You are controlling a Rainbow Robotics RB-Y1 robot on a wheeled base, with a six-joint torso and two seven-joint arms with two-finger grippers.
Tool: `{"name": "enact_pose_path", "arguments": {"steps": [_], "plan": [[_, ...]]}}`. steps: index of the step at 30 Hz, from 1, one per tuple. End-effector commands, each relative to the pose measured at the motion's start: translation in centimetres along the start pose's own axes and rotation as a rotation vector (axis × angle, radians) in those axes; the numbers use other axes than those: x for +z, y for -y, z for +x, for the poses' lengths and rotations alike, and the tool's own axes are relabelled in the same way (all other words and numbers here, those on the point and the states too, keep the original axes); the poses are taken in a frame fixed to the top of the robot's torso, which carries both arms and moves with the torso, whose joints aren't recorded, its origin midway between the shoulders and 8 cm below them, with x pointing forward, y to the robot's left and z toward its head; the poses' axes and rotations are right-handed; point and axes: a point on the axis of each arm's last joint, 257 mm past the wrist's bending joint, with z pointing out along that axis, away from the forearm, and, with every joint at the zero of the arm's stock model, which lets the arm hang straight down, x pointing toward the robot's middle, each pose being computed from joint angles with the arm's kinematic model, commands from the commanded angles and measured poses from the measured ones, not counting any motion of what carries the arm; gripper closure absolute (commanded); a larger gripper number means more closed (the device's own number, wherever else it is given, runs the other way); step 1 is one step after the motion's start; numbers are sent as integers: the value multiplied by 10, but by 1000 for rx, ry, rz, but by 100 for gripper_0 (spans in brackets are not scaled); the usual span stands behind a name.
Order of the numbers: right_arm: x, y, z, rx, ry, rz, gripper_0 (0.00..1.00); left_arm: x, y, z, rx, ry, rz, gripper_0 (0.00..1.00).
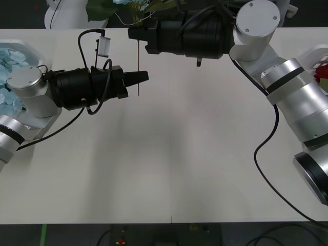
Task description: Put the red flowers into the right box and the blue flowers into the left box
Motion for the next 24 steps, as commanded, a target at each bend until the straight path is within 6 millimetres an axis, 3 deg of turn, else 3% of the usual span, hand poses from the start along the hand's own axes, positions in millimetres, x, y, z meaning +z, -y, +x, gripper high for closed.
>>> {"name": "enact_pose_path", "arguments": {"steps": [1,3,6,13,16,24], "plan": [[17,-37,-31,-38,32,-66,51,15,20,-26,49,28,53,100],[16,-36,-31,-35,31,-64,24,13,20,-27,48,29,51,100],[14,-33,-32,-35,29,-58,8,11,20,-29,46,33,51,100],[11,-31,-32,-43,28,-52,1,-5,10,-32,51,21,20,100],[9,-29,-32,-50,27,-49,1,-25,-3,-30,45,10,-19,100],[-7,-20,-27,-85,-16,-36,1,-122,-45,-28,49,-6,-190,100]]}}
